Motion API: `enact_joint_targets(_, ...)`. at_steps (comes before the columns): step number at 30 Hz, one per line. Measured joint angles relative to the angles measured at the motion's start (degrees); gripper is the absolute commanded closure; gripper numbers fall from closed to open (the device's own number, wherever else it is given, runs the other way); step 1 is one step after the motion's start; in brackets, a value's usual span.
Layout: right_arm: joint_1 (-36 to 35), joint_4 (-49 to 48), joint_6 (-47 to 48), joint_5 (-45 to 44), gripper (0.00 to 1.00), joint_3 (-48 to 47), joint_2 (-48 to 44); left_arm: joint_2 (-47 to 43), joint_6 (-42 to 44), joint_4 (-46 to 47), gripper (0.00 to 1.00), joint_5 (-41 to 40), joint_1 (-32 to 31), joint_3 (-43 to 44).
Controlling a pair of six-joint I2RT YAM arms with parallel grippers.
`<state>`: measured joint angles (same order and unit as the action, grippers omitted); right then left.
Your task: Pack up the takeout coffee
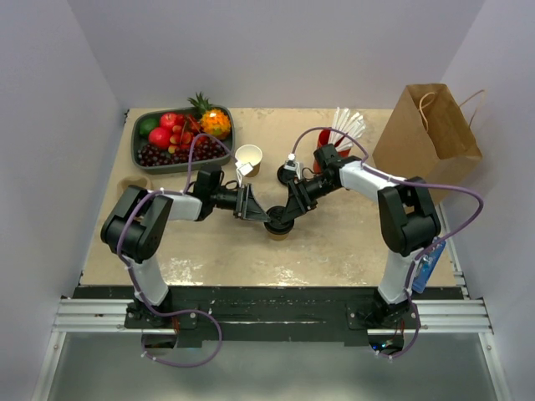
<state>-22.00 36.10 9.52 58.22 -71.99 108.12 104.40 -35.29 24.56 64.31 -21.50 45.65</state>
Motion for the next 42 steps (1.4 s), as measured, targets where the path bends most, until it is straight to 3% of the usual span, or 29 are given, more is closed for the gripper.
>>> enact_joint_targets(20,0.22,-1.11,-0.52,1.29,0.35,0.74,0.96,2.25,0.74,-2.95,0.46,1.31,0.9,0.63)
enact_joint_targets(33,0.35,-0.57,2.29,2.99,0.23,0.63,1.01,1.53,0.94,1.03,0.34,1.88,0.85,0.17)
enact_joint_targets(42,0.98,2.58,5.07,6.1,0.21,-2.69,3.78,0.94,1.88,1.07,0.34,1.03,0.96,0.11)
